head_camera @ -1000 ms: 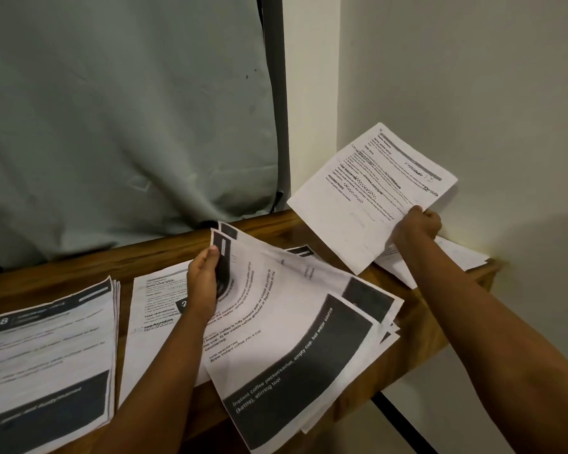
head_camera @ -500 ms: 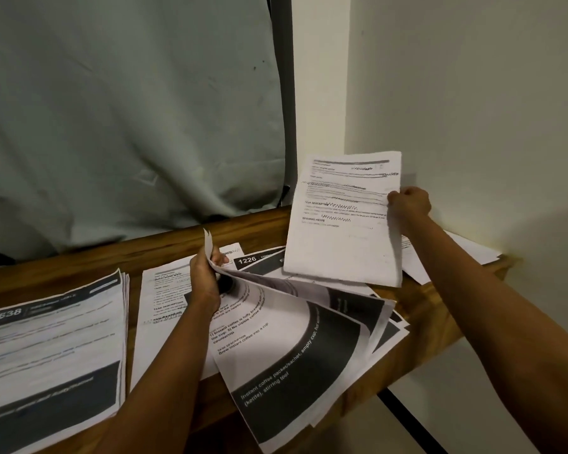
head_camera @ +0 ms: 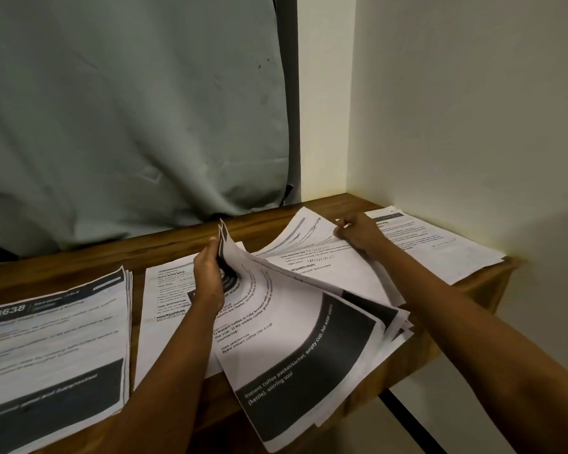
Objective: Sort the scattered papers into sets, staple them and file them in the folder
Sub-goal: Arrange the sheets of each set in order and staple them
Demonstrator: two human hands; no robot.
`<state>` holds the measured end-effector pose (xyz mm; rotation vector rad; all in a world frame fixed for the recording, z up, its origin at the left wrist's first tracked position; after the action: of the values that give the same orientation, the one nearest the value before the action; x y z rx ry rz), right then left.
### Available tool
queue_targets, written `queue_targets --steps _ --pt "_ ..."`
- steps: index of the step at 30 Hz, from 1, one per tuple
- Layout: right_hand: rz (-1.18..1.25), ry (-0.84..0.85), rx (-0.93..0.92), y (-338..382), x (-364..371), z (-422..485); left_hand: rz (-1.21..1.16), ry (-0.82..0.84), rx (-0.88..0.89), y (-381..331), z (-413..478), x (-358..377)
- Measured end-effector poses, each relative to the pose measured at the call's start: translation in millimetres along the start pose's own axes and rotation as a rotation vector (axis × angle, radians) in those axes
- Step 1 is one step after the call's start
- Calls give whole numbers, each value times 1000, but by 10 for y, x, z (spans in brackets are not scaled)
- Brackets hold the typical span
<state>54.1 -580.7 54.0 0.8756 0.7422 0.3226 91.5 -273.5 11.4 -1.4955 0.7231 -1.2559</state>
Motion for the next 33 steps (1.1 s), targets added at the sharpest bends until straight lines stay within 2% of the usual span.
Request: queue_targets --steps 5,12,17,20,28,33 --pt "-49 -231 -128 41 -85 19 9 -21 -65 51 16 -24" --pt "-38 -355 -94 -119 -165 58 14 -32 -98 53 22 -48" --pt "-52 -362 -55 -270 -169 63 2 -33 -96 59 33 -41" --pt "-37 -335 -105 -271 -138 40 -4 -19 -106 56 29 -37" --pt "55 -495 -26 -425 -394 120 -2 -33 -108 63 30 -44" --pt "103 -398 -63 -397 -360 59 3 -23 -88 55 20 -17"
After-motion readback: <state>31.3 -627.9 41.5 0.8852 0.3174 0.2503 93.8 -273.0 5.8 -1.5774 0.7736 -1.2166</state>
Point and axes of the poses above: each hand's wrist, its own z-axis towards the middle knuckle, its own x-axis out of the palm, y = z × x, the point moved 6 cm from there along z, towards the middle knuckle, and after that the axes turned 15 degrees about -y, right-handed, at the moved point
